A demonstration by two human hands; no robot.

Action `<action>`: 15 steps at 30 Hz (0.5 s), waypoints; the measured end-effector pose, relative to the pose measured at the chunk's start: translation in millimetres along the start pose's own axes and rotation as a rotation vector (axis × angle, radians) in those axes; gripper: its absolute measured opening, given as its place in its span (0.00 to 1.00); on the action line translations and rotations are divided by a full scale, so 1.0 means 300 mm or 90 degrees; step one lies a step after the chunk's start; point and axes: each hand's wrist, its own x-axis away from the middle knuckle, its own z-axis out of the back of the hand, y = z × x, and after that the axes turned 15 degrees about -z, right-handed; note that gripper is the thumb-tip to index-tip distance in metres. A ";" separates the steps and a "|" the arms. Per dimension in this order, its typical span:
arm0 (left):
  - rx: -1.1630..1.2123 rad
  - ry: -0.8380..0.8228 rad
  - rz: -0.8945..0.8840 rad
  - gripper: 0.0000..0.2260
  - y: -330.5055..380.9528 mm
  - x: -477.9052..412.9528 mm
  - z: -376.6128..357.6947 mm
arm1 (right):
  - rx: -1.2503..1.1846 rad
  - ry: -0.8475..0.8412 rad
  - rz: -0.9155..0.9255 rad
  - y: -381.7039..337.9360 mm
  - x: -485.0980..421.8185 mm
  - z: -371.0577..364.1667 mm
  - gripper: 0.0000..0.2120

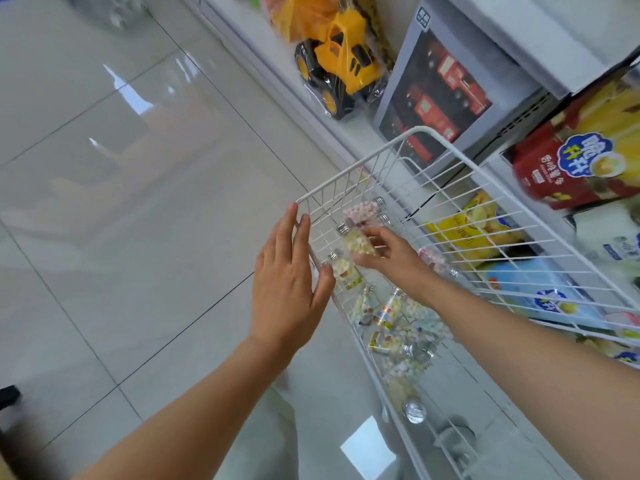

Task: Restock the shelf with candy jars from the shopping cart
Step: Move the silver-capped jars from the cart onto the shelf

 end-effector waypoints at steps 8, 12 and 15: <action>0.128 0.040 0.120 0.25 0.083 -0.100 0.041 | -0.201 -0.230 0.000 -0.113 0.143 0.043 0.25; 0.245 0.068 0.172 0.17 0.109 -0.120 0.051 | -0.207 -0.294 -0.019 -0.129 0.172 0.052 0.23; 0.287 0.109 0.216 0.17 0.099 -0.124 0.062 | -0.193 -0.252 -0.013 -0.132 0.164 0.054 0.20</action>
